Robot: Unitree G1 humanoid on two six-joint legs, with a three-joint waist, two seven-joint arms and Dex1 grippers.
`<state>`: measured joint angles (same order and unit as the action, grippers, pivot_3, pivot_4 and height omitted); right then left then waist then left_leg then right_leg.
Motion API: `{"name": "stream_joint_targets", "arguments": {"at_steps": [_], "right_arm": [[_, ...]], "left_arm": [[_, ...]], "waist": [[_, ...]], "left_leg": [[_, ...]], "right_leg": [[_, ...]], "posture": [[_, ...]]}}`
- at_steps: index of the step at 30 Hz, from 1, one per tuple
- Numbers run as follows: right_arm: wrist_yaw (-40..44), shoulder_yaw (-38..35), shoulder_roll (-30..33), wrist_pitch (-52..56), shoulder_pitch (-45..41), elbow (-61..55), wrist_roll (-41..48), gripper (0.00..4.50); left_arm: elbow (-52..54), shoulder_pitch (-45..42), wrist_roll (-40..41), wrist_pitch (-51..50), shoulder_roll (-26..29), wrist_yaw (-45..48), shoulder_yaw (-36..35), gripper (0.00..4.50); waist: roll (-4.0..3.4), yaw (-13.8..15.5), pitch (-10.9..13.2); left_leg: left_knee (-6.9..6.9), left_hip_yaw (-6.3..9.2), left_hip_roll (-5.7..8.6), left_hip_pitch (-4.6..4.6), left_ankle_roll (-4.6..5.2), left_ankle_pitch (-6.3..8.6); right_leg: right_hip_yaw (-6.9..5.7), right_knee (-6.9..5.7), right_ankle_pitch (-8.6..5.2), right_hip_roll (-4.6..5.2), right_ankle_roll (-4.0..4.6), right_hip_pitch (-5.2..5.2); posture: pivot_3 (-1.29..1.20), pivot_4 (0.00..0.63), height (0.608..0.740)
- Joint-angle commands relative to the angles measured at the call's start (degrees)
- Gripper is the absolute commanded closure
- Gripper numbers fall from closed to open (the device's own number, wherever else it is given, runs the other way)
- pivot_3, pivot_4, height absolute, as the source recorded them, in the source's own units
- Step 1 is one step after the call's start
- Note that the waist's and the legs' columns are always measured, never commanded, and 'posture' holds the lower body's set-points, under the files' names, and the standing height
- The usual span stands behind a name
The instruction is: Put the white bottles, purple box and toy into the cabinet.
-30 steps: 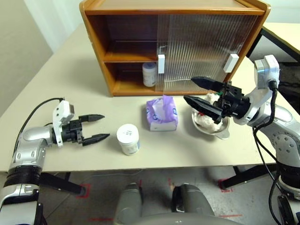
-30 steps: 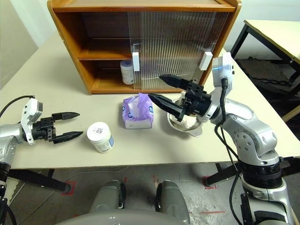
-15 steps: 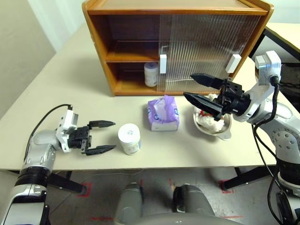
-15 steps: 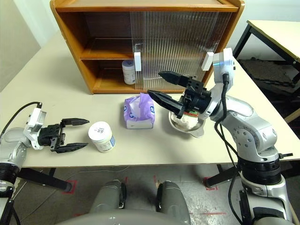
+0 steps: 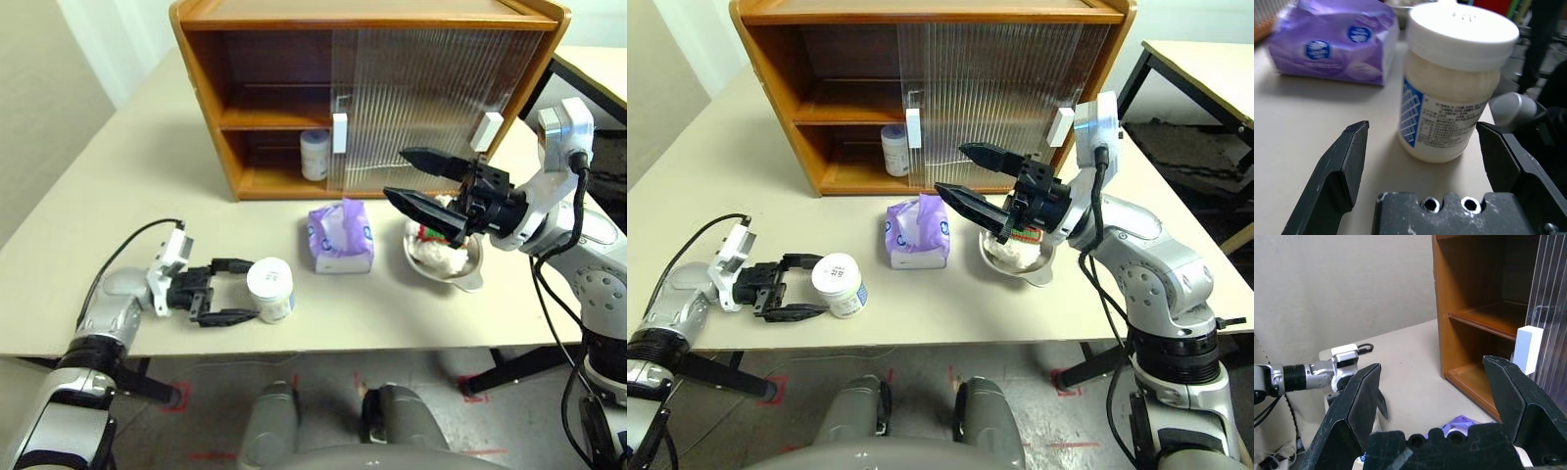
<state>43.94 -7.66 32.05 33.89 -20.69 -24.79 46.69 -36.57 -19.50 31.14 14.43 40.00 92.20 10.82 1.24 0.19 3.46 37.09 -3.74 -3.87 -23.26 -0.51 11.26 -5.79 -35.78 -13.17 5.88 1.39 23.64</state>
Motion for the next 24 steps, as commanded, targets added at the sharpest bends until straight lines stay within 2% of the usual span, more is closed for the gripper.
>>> {"name": "stream_joint_targets", "arguments": {"at_steps": [1,9,24], "right_arm": [[-0.6,-1.3,0.6,0.5,0.9,-1.2,0.9,0.0],[-1.3,-1.4,0.8,0.3,1.5,-1.9,1.2,0.0],[-1.1,-1.0,1.3,0.3,1.1,-1.2,1.1,0.0]], "left_arm": [[1.1,-0.5,-0.8,-0.8,-0.8,0.3,1.6,0.03],[1.0,-1.1,-0.5,-0.3,-1.1,0.3,2.1,0.03],[2.5,0.4,-0.1,-3.5,-2.0,0.3,0.3,0.03]], "waist": [[0.0,-0.4,0.0],[0.0,-2.2,0.0],[0.0,-2.4,0.0]], "left_leg": [[0.0,0.0,0.0,0.0,0.0,0.0],[0.0,0.02,0.0,0.01,0.0,0.0],[0.01,0.03,0.0,0.01,0.0,0.0]], "right_leg": [[0.0,-0.01,0.0,0.0,-0.01,0.0],[0.0,-0.02,0.0,0.0,-0.01,0.0],[0.0,-0.02,0.01,0.0,-0.01,-0.01]], "posture": [[-0.09,0.0,0.74],[-0.1,0.0,0.74],[-0.09,0.0,0.74]]}}
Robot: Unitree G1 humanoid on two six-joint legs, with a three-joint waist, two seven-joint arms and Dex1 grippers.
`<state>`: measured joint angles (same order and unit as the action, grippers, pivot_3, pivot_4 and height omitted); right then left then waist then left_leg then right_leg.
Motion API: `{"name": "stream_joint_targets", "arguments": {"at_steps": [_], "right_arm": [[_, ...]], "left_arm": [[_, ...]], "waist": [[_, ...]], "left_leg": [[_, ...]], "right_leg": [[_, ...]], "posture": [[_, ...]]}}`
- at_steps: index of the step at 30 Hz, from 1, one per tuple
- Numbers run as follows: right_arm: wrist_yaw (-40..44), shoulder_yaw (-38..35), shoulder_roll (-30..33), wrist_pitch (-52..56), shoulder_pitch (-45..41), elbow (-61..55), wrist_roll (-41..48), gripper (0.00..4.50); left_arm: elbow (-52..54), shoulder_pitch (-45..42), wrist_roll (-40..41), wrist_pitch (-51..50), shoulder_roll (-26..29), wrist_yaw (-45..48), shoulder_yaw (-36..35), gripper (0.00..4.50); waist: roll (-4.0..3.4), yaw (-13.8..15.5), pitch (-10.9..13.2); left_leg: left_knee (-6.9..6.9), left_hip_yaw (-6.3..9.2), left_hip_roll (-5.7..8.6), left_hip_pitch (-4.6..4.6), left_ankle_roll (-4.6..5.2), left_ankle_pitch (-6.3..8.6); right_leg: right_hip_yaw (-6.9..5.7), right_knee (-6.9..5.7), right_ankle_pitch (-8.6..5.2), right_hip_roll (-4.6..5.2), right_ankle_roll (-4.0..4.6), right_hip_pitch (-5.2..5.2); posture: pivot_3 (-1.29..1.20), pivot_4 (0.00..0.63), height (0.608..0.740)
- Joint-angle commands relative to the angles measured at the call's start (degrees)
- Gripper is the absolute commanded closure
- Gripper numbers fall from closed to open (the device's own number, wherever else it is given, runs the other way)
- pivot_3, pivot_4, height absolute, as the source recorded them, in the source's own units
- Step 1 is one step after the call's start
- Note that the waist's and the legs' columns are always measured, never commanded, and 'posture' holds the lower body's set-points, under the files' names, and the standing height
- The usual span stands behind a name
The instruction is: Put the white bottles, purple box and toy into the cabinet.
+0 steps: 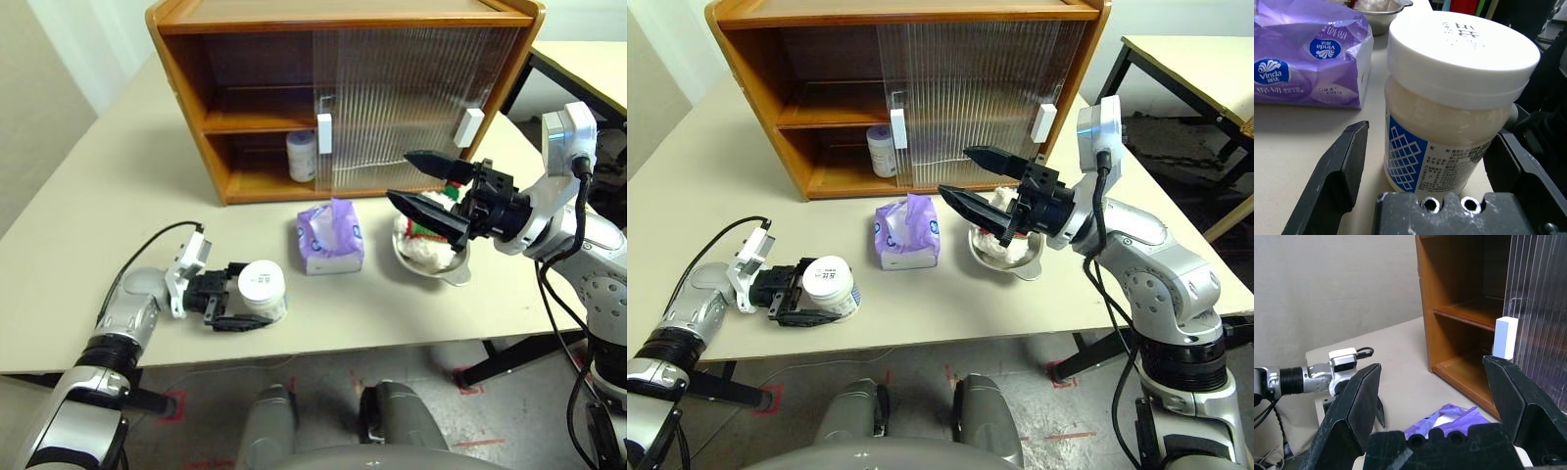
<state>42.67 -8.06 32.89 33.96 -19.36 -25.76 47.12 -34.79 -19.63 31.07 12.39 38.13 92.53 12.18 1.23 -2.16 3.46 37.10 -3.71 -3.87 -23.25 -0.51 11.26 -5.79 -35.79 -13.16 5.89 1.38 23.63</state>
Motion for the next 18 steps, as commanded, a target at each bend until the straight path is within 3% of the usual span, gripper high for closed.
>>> {"name": "stream_joint_targets", "arguments": {"at_steps": [1,8,14,18], "right_arm": [[0.3,-0.4,0.4,0.2,-0.3,-0.1,0.6,0.0],[0.6,-0.2,0.3,0.2,-0.4,0.1,0.4,0.0],[0.4,-0.3,0.2,0.1,-0.4,0.1,0.3,0.0],[0.2,-0.4,0.2,0.1,-0.2,-0.2,0.4,0.0]], "left_arm": [[0.9,0.6,0.0,-1.8,-0.2,0.0,-1.3,0.03],[1.7,0.9,-0.3,-3.8,-1.1,0.0,-1.9,0.03],[2.6,1.2,-1.1,-5.2,-2.5,0.0,-2.7,1.43],[2.8,1.2,-1.9,-5.8,-3.4,-0.2,-4.0,1.43]], "waist": [[0.0,0.0,0.0],[0.0,0.1,0.0],[0.0,0.1,0.0],[0.0,0.1,0.0]], "left_leg": [[0.0,0.0,0.0,0.0,0.0,0.0],[0.0,0.0,0.0,0.0,0.0,0.0],[0.0,0.0,0.0,0.0,0.0,0.0],[0.01,0.01,0.01,0.0,0.0,0.0]], "right_leg": [[0.0,0.0,0.0,0.0,0.0,0.0],[0.0,0.0,0.0,0.0,0.0,0.0],[0.0,0.0,0.0,0.0,0.0,-0.01],[0.0,0.0,0.0,0.0,0.0,-0.01]], "posture": [[-0.09,0.0,0.74],[-0.08,0.0,0.74],[-0.09,0.0,0.74],[-0.09,0.0,0.74]]}}
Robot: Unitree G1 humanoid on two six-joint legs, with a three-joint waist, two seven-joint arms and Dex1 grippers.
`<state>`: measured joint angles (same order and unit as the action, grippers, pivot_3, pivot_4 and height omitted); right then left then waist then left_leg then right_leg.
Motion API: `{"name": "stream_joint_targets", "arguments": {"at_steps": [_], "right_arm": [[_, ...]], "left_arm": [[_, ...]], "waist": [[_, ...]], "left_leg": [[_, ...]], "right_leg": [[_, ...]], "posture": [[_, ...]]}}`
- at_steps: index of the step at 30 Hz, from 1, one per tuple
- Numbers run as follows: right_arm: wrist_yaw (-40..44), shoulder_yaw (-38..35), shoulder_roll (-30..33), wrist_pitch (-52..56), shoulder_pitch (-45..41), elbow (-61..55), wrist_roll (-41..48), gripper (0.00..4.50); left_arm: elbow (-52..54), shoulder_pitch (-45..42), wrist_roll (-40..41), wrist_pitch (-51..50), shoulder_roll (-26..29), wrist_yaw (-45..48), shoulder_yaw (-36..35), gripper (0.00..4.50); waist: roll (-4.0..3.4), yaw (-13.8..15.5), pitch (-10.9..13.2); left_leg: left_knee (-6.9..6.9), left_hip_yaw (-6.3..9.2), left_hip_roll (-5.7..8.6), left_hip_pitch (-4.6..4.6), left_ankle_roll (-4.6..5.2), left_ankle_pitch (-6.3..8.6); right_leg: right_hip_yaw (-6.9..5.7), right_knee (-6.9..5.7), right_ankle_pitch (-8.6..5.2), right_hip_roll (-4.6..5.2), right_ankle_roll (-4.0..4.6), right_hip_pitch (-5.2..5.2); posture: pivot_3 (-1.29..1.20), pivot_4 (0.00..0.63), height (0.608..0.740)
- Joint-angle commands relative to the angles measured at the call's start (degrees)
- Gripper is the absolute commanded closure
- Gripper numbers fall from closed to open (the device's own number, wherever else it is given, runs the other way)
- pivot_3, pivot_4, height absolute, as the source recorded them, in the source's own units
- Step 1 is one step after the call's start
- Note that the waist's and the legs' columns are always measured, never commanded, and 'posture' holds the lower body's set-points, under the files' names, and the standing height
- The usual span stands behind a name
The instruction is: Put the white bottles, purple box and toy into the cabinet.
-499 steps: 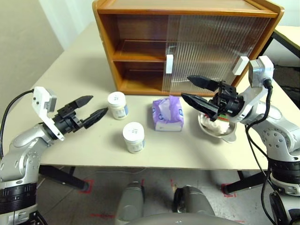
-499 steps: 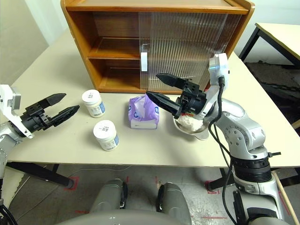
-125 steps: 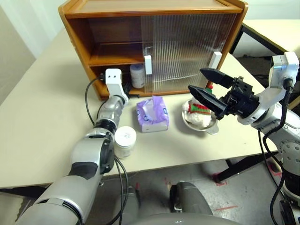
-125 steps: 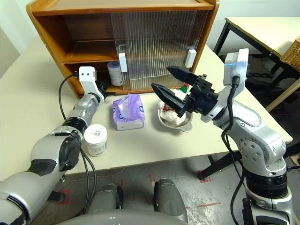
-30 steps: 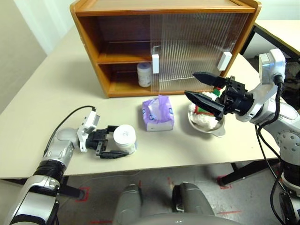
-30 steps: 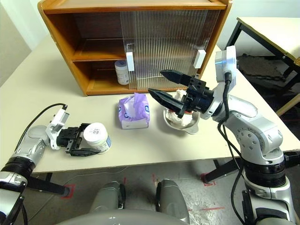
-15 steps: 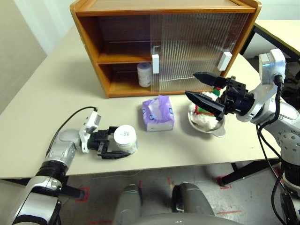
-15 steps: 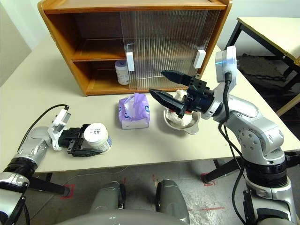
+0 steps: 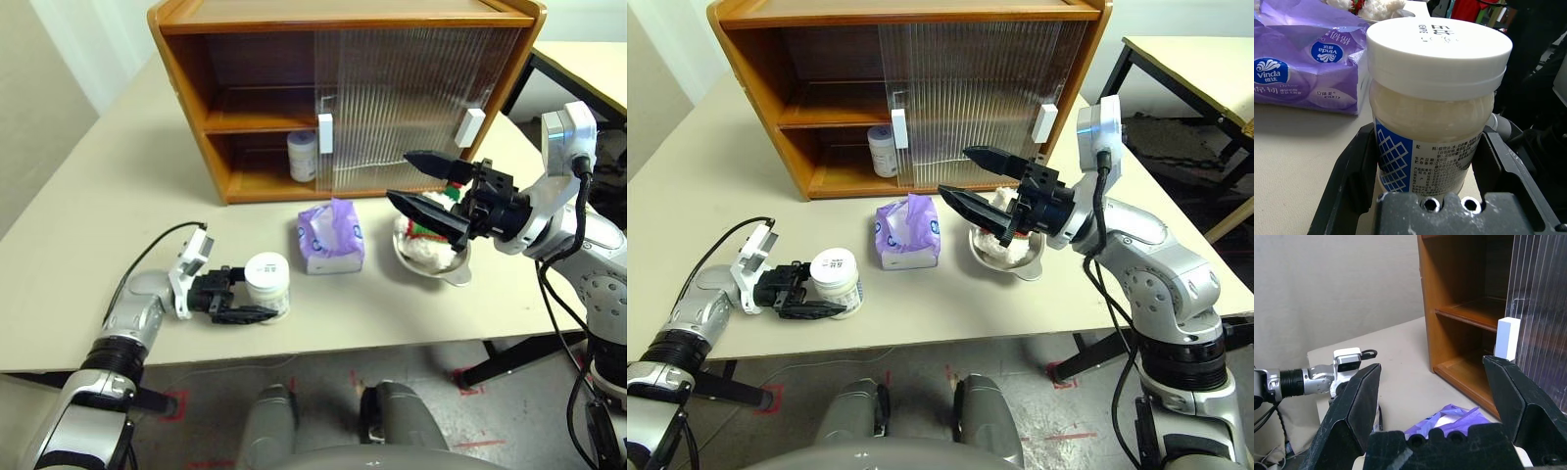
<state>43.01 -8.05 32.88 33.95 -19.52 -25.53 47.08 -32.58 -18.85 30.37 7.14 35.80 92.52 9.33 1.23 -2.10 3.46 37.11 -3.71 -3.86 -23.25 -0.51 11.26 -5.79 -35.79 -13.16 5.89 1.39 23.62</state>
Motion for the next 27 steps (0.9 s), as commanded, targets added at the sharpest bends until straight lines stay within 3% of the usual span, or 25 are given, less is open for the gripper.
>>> {"name": "stream_joint_targets", "arguments": {"at_steps": [1,8,15,27], "right_arm": [[-0.2,-0.4,0.1,0.1,0.1,-0.5,0.3,0.0],[-1.0,-0.1,-0.4,0.1,0.3,-0.9,0.3,0.0],[-1.5,0.2,-1.0,-0.1,0.4,-1.2,0.2,0.0],[-2.3,-0.2,-1.5,-0.6,1.3,-2.0,0.1,0.0]], "left_arm": [[0.3,-0.2,-1.4,-0.6,-1.8,-1.8,-2.1,1.43],[-1.9,-5.2,-2.5,-1.8,-6.9,-13.9,-8.8,1.43],[1.2,-7.1,-2.6,-7.4,-9.8,-20.0,-11.2,1.43],[-1.5,-9.6,-6.6,-4.8,-14.3,-32.2,-13.8,1.43]], "waist": [[0.0,0.1,0.0],[0.06,0.0,0.0],[0.07,-0.3,0.0],[0.08,-0.3,0.0]], "left_leg": [[0.0,0.0,0.01,0.0,0.0,0.0],[0.03,0.04,0.03,-0.02,0.01,0.0],[-0.02,0.05,0.03,-0.02,0.02,-0.01],[-0.01,0.07,0.04,-0.01,0.02,-0.01]], "right_leg": [[0.0,0.0,0.0,0.0,0.0,0.0],[-0.02,-0.01,0.11,0.0,-0.18,-0.03],[-0.01,0.0,0.3,-0.06,-0.57,-0.02],[-0.01,-0.01,0.28,-0.07,-0.59,-0.04]], "posture": [[-0.1,0.0,0.74],[-0.1,0.0,0.74],[-0.11,0.0,0.74],[-0.12,0.0,0.74]]}}
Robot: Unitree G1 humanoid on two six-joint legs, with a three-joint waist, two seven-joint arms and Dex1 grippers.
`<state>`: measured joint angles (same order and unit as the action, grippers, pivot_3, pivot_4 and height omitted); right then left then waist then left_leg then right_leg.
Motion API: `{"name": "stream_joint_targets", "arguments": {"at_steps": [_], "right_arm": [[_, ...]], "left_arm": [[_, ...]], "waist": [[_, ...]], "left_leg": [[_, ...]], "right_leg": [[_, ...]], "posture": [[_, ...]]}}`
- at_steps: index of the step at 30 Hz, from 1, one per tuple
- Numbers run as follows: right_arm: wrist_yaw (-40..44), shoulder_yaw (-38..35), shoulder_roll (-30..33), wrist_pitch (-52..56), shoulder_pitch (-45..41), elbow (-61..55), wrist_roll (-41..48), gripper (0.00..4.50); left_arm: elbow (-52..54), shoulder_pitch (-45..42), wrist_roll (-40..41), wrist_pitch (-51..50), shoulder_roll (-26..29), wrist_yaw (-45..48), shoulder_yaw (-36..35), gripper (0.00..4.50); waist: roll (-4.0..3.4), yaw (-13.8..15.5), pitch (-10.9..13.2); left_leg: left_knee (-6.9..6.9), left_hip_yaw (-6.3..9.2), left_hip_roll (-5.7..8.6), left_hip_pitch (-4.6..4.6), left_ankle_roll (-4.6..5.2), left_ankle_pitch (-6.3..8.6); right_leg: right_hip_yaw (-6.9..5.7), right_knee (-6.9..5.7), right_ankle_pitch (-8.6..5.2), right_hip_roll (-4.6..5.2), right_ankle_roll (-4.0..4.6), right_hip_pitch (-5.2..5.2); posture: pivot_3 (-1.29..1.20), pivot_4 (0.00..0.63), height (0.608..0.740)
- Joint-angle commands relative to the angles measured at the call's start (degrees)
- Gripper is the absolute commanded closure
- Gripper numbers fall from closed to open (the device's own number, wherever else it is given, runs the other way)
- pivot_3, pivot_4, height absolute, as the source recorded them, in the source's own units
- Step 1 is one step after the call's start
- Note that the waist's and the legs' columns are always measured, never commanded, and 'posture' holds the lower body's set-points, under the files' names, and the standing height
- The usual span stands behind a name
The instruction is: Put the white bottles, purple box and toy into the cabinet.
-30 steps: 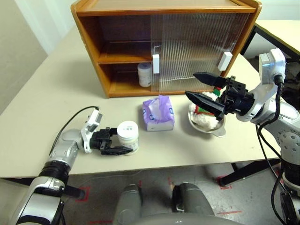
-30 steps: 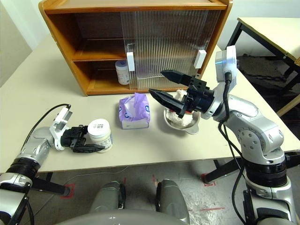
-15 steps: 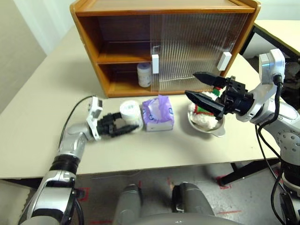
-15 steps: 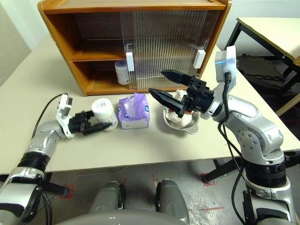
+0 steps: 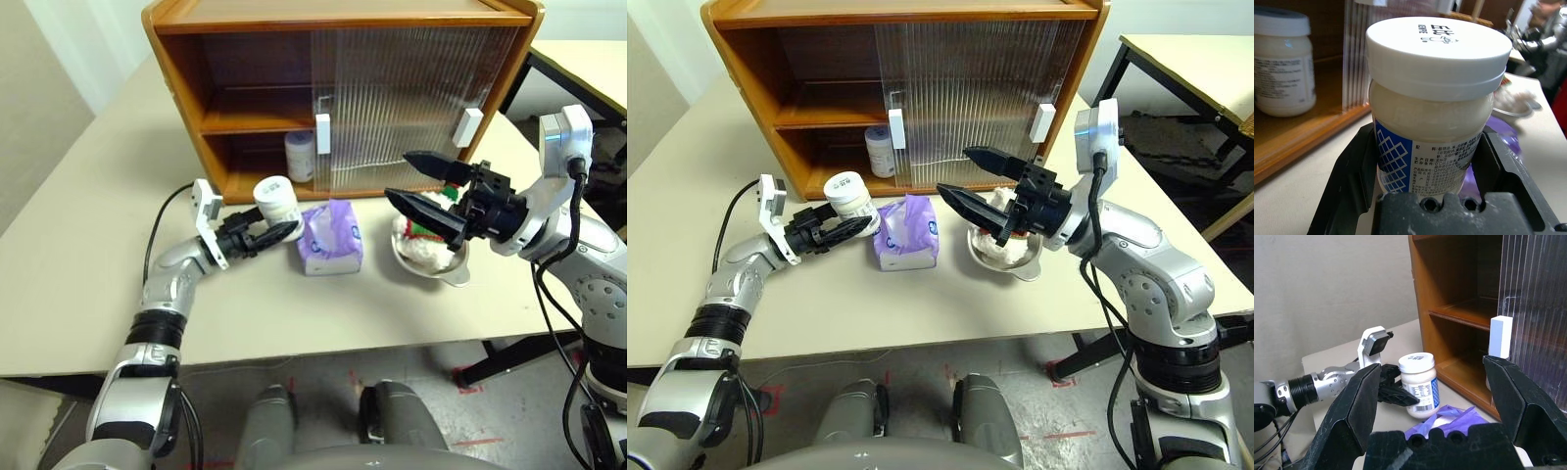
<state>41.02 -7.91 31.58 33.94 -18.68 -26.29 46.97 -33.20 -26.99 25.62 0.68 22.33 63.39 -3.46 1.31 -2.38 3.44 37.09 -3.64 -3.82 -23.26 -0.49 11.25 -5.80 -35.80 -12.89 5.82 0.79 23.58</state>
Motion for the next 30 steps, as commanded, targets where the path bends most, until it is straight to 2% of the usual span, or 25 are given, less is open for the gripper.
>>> {"name": "stream_joint_targets", "arguments": {"at_steps": [1,9,14,24,30], "right_arm": [[-0.4,-0.3,-0.3,-0.6,0.4,-1.4,0.2,0.0],[-0.4,-0.3,-0.9,-1.6,1.4,-1.8,-0.5,0.0],[-0.4,0.0,-1.2,-1.8,1.6,-1.8,-0.6,0.0],[0.1,0.4,-1.4,-2.1,1.3,-1.2,-0.9,0.0],[0.3,0.6,-1.6,-2.2,1.6,-1.1,-1.0,0.0]], "left_arm": [[-1.5,-1.7,-2.7,1.9,-1.1,-4.7,-1.0,1.43],[-7.6,-4.5,-6.8,7.6,-4.3,-16.1,-2.8,1.43],[-8.1,-4.4,-7.4,8.7,-6.5,-19.2,-3.7,1.43],[-14.5,-7.1,-13.6,15.1,-7.0,-32.8,-4.5,1.43],[-14.8,-7.7,-12.8,15.3,-9.0,-34.9,-5.6,1.43]], "waist": [[0.0,0.0,0.0],[0.05,0.0,0.0],[0.09,0.0,0.0],[0.12,0.0,-0.1],[0.17,0.1,-0.1]], "left_leg": [[0.0,0.0,0.0,0.0,0.0,0.0],[0.01,0.0,0.01,-0.01,0.0,0.0],[0.01,0.0,0.02,-0.01,0.0,0.0],[0.02,0.01,0.02,0.0,0.0,0.0],[0.08,0.05,0.02,0.01,0.0,0.0]], "right_leg": [[0.0,0.0,0.0,0.0,0.0,0.0],[-0.01,0.01,0.01,0.0,-0.02,-0.01],[0.0,0.01,0.02,0.0,-0.03,-0.02],[-0.01,0.0,0.04,0.0,-0.06,-0.03],[-0.06,0.01,0.08,0.04,-0.06,-0.09]], "posture": [[-0.12,0.0,0.74],[-0.12,0.0,0.74],[-0.12,0.0,0.74],[-0.11,0.0,0.74],[-0.11,0.0,0.74]]}}
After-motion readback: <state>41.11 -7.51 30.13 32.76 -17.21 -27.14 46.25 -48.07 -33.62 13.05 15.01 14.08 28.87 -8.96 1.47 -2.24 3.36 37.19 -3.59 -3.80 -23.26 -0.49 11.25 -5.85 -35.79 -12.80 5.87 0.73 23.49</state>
